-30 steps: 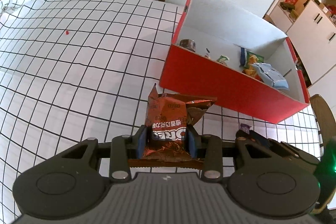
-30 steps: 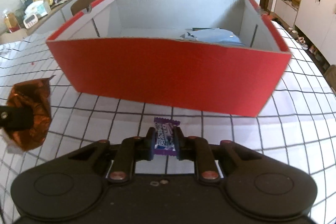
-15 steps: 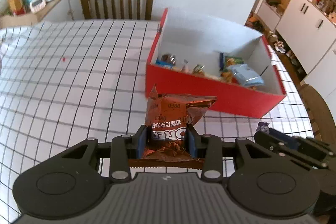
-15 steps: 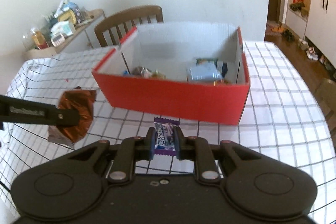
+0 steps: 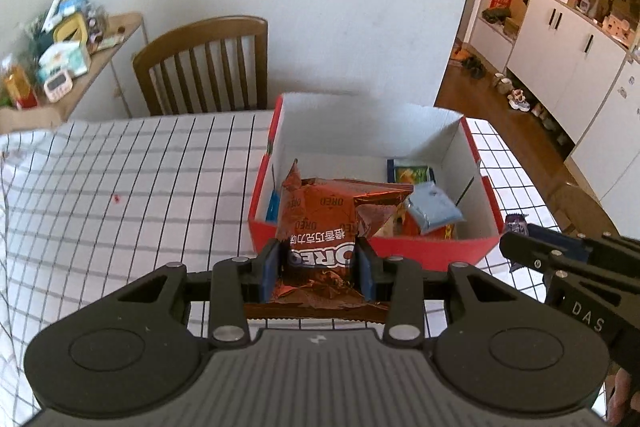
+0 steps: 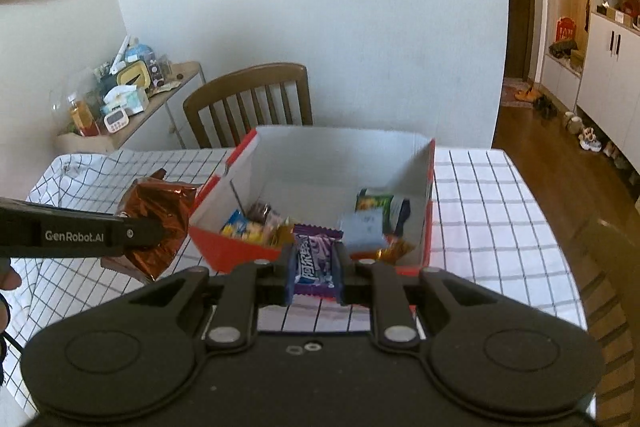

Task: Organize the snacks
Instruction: 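Carry the Oreo bag and purple bar into the red box with both grippers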

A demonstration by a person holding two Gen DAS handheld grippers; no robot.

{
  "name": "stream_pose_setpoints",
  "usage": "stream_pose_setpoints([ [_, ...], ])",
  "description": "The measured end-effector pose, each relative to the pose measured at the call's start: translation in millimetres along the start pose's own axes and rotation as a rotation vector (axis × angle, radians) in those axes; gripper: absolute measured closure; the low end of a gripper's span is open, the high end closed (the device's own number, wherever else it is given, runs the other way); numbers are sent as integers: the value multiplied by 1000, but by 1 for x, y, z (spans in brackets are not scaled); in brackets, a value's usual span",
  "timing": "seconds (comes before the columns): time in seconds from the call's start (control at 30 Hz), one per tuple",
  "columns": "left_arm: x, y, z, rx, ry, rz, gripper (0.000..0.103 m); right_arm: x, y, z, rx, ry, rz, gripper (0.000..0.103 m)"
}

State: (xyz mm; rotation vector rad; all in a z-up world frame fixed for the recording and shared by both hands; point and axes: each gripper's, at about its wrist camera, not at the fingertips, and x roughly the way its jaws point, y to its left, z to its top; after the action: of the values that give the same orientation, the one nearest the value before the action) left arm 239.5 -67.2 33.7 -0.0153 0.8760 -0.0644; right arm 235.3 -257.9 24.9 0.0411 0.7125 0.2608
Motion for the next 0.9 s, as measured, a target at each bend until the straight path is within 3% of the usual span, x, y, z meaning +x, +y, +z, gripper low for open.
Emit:
stream_pose_setpoints([
  [0.3, 28, -13, 34, 32, 4, 17, 64, 22, -8, 29, -2, -8, -4, 86],
  [0.63, 81, -17, 56, 54, 64, 55, 64, 81, -21, 43, 7, 87, -11, 86],
  [0.9, 122, -17, 57, 61, 132, 81, 64, 122, -30, 39, 12, 166, -6, 86],
])
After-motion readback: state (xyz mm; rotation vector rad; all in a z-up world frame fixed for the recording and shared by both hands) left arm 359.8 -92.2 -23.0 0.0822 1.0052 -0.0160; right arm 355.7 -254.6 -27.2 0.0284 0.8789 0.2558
